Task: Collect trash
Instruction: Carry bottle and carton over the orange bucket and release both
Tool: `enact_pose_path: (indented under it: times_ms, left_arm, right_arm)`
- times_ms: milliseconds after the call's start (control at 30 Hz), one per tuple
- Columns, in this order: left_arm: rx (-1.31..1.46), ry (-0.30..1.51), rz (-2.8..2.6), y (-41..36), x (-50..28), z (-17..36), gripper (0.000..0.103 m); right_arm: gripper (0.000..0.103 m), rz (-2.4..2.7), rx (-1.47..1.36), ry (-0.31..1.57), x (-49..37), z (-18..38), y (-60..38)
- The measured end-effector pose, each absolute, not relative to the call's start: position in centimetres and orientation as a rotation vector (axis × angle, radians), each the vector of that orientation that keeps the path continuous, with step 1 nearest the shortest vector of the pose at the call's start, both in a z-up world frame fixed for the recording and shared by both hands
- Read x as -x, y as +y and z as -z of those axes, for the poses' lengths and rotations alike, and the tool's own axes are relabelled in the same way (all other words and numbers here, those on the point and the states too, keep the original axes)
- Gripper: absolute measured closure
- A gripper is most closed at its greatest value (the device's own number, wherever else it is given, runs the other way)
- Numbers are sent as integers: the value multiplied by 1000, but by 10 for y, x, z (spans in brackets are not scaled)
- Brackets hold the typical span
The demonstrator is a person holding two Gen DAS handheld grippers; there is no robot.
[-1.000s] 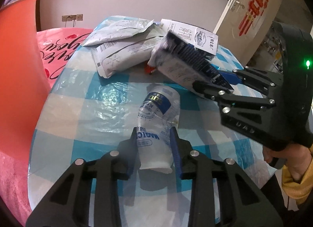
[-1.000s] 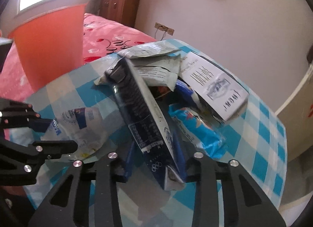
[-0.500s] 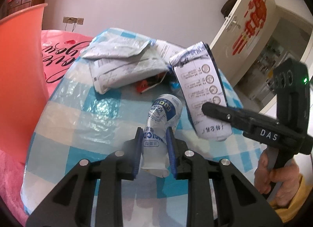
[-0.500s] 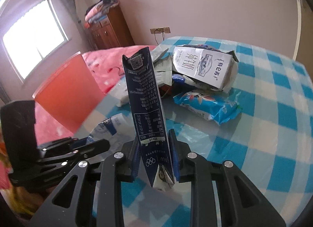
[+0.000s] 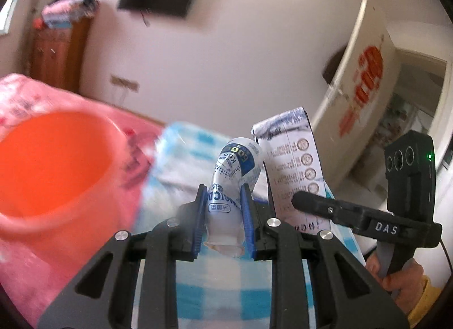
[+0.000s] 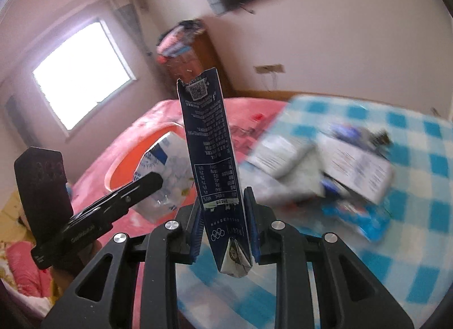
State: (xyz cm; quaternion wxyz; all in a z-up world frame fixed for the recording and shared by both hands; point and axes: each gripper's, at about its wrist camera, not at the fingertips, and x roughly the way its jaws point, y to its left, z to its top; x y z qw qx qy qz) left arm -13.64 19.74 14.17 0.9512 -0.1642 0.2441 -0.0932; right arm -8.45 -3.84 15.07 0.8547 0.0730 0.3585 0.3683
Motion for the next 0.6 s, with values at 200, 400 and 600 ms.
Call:
enact_pose_path:
  times_ms: [200, 400, 600]
  left_arm:
    - [311, 415, -21, 256, 143, -175, 78]
    - [311, 440, -239, 310, 137, -165, 78]
    - [314, 500, -317, 326, 125, -145, 77]
  right_arm:
    - [75, -924, -135, 735, 65, -181, 40]
    - [75, -1005, -112, 773, 39, -173, 120]
    - [73, -1017, -126, 860, 14, -146, 161]
